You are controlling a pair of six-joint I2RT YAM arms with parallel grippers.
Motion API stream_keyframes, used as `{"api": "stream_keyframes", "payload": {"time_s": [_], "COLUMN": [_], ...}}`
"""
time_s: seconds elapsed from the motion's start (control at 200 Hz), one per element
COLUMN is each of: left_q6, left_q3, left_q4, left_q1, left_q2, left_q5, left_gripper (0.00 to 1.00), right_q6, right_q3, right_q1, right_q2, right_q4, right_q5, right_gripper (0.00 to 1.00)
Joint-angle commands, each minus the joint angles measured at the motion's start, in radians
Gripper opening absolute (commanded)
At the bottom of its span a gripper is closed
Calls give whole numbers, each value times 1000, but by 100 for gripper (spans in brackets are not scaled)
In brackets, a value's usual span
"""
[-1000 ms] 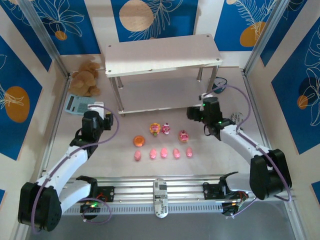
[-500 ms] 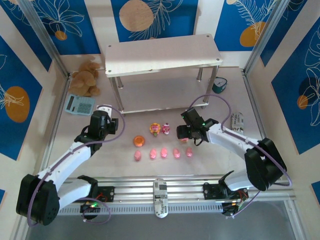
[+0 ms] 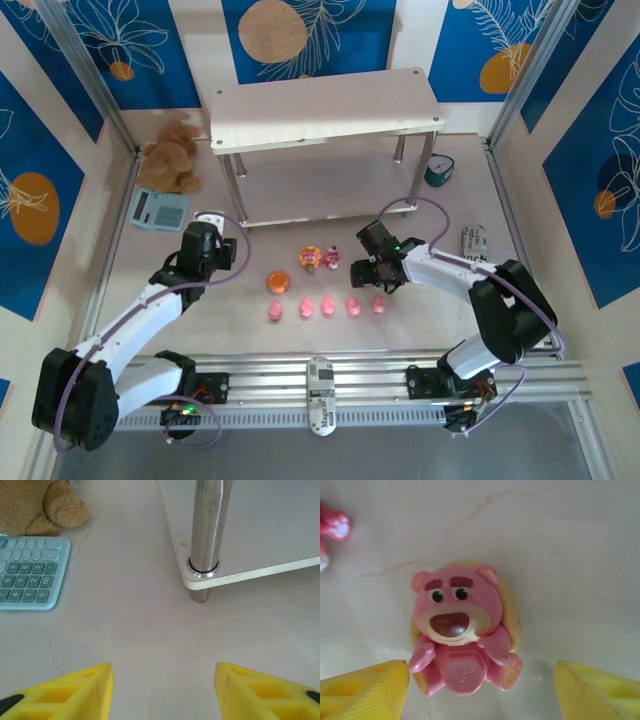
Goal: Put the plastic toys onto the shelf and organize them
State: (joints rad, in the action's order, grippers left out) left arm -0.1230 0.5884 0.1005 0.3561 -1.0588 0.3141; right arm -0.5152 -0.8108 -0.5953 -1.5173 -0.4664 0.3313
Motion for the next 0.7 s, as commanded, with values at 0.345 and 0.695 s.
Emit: {"api": "stream_keyframes", "payload": {"time_s": [0.345,0.695], "left_q6": [5,13], "left_q3": [13,27], "left_q4": [18,-15], "left_q1": [12,12], "left_q2": [-7,-77], "left_q5": [22,4], "left_gripper": [55,53], "right_q6": [12,28], "right_q3": [-77,-92], "right_q1": [-4,-5], "right_q2": [-99,-147], "right_q4": [-12,-10], "right_q5": [-9,-15], "right_gripper": [75,43]}}
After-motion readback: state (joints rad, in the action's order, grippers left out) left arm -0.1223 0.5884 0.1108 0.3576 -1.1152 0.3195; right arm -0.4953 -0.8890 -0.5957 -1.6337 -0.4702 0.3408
